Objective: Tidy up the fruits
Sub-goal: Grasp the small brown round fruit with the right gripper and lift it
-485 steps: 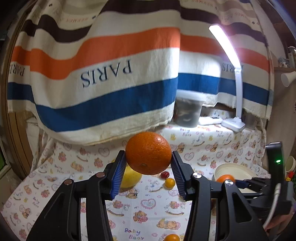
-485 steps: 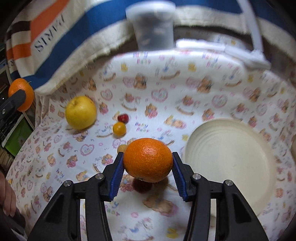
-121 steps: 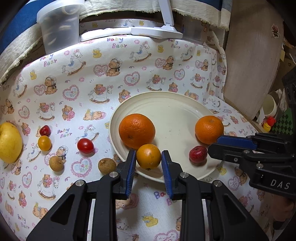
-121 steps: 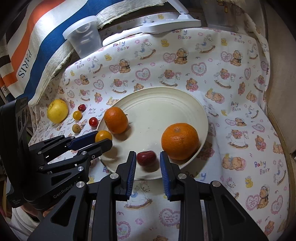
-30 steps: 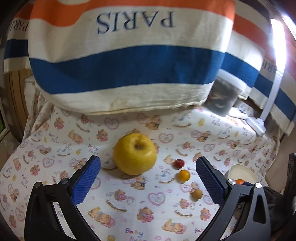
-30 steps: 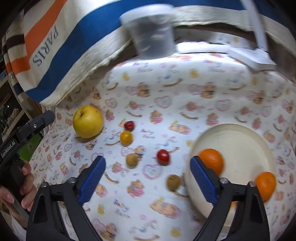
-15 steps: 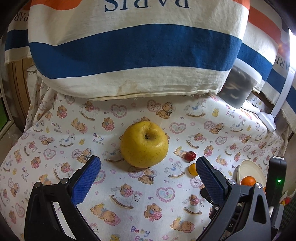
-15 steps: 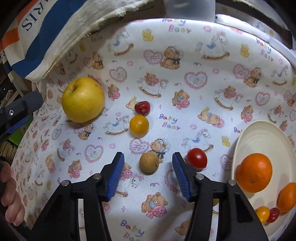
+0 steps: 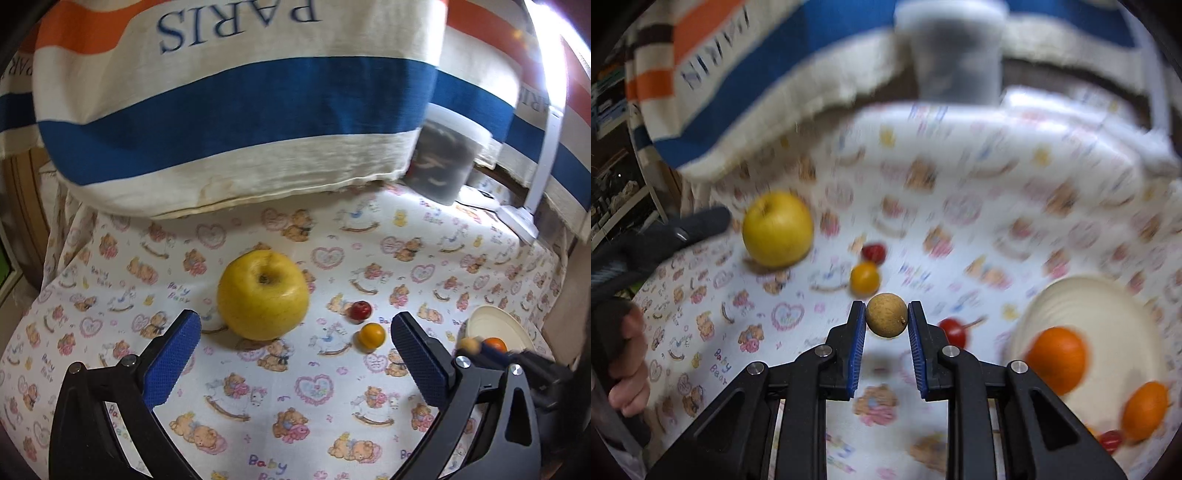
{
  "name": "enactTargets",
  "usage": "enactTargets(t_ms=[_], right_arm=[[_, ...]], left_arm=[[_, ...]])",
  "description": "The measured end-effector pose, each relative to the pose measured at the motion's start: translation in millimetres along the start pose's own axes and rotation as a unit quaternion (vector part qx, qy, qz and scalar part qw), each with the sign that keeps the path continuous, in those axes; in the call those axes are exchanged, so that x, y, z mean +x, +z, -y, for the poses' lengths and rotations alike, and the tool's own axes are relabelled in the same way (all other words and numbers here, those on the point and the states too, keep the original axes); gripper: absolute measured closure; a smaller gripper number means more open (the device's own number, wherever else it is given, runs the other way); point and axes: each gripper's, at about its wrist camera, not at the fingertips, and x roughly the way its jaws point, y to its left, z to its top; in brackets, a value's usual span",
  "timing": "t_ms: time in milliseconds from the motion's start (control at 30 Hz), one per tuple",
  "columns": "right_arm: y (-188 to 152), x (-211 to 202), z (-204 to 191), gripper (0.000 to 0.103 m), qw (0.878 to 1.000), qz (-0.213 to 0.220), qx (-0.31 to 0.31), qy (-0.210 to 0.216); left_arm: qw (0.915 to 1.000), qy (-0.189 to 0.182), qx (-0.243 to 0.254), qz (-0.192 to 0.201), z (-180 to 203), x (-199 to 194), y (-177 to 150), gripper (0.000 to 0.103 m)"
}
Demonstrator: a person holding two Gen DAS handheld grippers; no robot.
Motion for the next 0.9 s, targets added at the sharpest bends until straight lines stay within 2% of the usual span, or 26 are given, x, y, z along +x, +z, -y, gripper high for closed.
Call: enactTargets(t_ms=[67,200,300,367,467,567,700,767,833,900], right_arm=[[-2,-20,13,0.079,1.000,0.027,0.010,-0.005],[-14,-47,36,0.079,0.997,0.054,0.019,-0.046],[-24,-60,55,0.079,0.996,0.054,0.030,-0.065],[-30,-67,63,0.079,0.995,0.050,0.034,-0.077],[-36,-85,73,0.079,0.994,0.068,0.038,-0.078],[-29,-100,79,0.079,0.992,0.086,0.050,-0.073],[-29,-100,84,0.079,0.993,0.084,0.058,-0.067],[-31,-96,84,0.079,0.992,0.085,0.057,-0.080],[-33,-93,84,0.079,0.992,0.082,0.056,-0.082],[-34,-94,83,0.079,0.991,0.086,0.053,-0.087]], left_arm=[[0.9999,-0.002,0.013,0.007,7,-3,-1,0.001],[0.9993,-0.016,0.029,0.015,19,-7,-5,0.001],[0.9979,-0.050,0.040,-0.012,32,0,-12,0.002],[0.9945,-0.080,0.056,-0.038,46,6,-19,0.016],[0.9864,-0.119,0.085,-0.075,69,14,-32,0.026],[0.9790,-0.140,0.116,-0.092,93,16,-45,0.031],[0.9706,-0.168,0.128,-0.115,112,17,-57,0.034],[0.9661,-0.179,0.127,-0.135,121,23,-63,0.042],[0.9639,-0.183,0.126,-0.147,129,27,-68,0.046],[0.9653,-0.175,0.122,-0.150,134,31,-69,0.047]])
